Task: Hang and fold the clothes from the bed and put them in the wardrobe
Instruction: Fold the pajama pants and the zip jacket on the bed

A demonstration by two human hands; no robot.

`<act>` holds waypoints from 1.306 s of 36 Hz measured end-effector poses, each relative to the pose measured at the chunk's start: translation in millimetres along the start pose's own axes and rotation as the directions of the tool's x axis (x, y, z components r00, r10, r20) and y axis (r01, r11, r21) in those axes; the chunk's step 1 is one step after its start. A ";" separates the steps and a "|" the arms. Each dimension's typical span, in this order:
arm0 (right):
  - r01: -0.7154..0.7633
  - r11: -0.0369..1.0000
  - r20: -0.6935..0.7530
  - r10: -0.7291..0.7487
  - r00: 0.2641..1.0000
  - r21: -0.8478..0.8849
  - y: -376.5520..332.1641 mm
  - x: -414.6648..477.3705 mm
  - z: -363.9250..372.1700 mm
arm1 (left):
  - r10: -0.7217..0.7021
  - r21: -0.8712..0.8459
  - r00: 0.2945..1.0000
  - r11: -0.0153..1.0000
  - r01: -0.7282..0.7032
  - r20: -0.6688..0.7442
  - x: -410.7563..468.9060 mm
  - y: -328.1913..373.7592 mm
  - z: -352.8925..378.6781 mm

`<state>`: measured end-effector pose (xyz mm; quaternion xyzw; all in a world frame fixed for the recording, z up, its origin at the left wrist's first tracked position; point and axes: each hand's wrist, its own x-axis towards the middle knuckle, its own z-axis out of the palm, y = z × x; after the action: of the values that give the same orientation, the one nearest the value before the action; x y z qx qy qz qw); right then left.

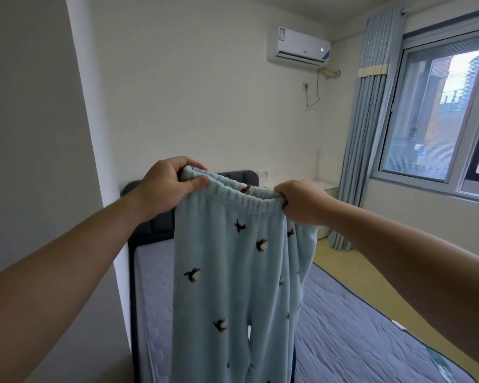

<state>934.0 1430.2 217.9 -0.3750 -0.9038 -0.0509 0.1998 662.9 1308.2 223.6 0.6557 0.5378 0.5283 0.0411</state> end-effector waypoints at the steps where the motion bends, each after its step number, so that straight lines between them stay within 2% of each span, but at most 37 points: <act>1: 0.002 1.000 0.009 -0.002 1.000 0.011 0.1 -1.3 -1.1 | -0.007 -0.011 1.000 1.000 0.007 -0.010 -0.2 -0.7 0.3; 5: -0.011 0.997 0.090 0.005 0.996 0.072 -4.1 -5.8 -7.7 | -0.044 -0.029 0.999 0.999 0.044 -0.010 -1.0 -2.4 1.9; 8: -0.100 0.954 0.264 0.022 0.964 0.284 -6.0 -10.8 -13.2 | -0.079 -0.062 0.996 0.995 0.082 0.049 -2.8 -3.3 4.3; 12: -0.073 0.926 0.276 -0.035 0.960 0.371 -7.7 -15.6 -17.5 | -0.116 -0.047 0.981 0.991 0.125 0.159 -7.0 -7.4 5.4; 16: 0.021 0.972 0.152 -0.058 0.987 0.235 -9.7 -18.4 -19.8 | -0.135 -0.075 0.948 0.984 0.163 0.289 -11.5 -9.0 5.1; 21: 0.145 0.951 0.095 -0.177 0.980 0.273 -16.1 -24.8 -28.0 | -0.128 -0.101 0.863 0.974 0.202 0.489 -15.1 -7.2 10.0; 25: 0.249 0.954 0.117 -0.269 0.956 0.166 -18.1 -27.4 -33.0 | -0.119 -0.083 0.846 0.978 0.189 0.520 -18.6 -6.7 11.9; 29: 0.255 0.965 0.202 -0.261 0.944 0.057 -10.6 -29.1 -30.5 | -0.066 -0.125 0.894 0.983 0.134 0.444 -20.0 -3.4 9.0; 32: 0.175 0.983 0.275 -0.153 0.949 -0.059 -1.9 -30.9 -25.5 | 0.012 -0.173 0.913 0.983 0.064 0.408 -19.7 7.7 9.6; 34: 0.111 0.992 0.341 -0.083 0.937 -0.062 0.1 -32.0 -18.3 | 0.056 -0.202 0.914 0.979 0.029 0.402 -18.5 17.9 14.9; 36: 0.065 0.998 0.384 -0.070 0.921 0.025 -3.3 -33.7 -7.4 | 0.079 -0.232 0.912 0.972 0.018 0.403 -16.5 27.7 23.2; 39: -0.056 0.965 0.375 -0.046 0.926 0.257 -15.1 -38.7 11.1 | 0.063 -0.208 0.919 0.978 0.021 0.389 -12.7 36.1 32.4; 42: -0.197 0.859 0.365 0.012 0.931 0.473 -25.8 -45.4 27.3 | 0.003 -0.220 0.929 0.972 0.084 0.369 -11.7 36.3 33.9; 45: -0.367 0.657 0.438 0.062 0.897 0.658 -31.7 -50.3 39.6 | -0.075 -0.257 0.917 0.948 0.188 0.391 -14.0 29.9 32.8; 47: -0.429 0.551 0.452 0.102 0.886 0.716 -33.7 -50.9 43.9 | -0.131 -0.290 0.896 0.918 0.271 0.424 -16.4 24.1 29.9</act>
<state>928.8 1383.4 159.3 -0.3821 -0.7800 0.4602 0.1837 703.1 1301.2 214.8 0.6716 0.4840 0.4626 0.3174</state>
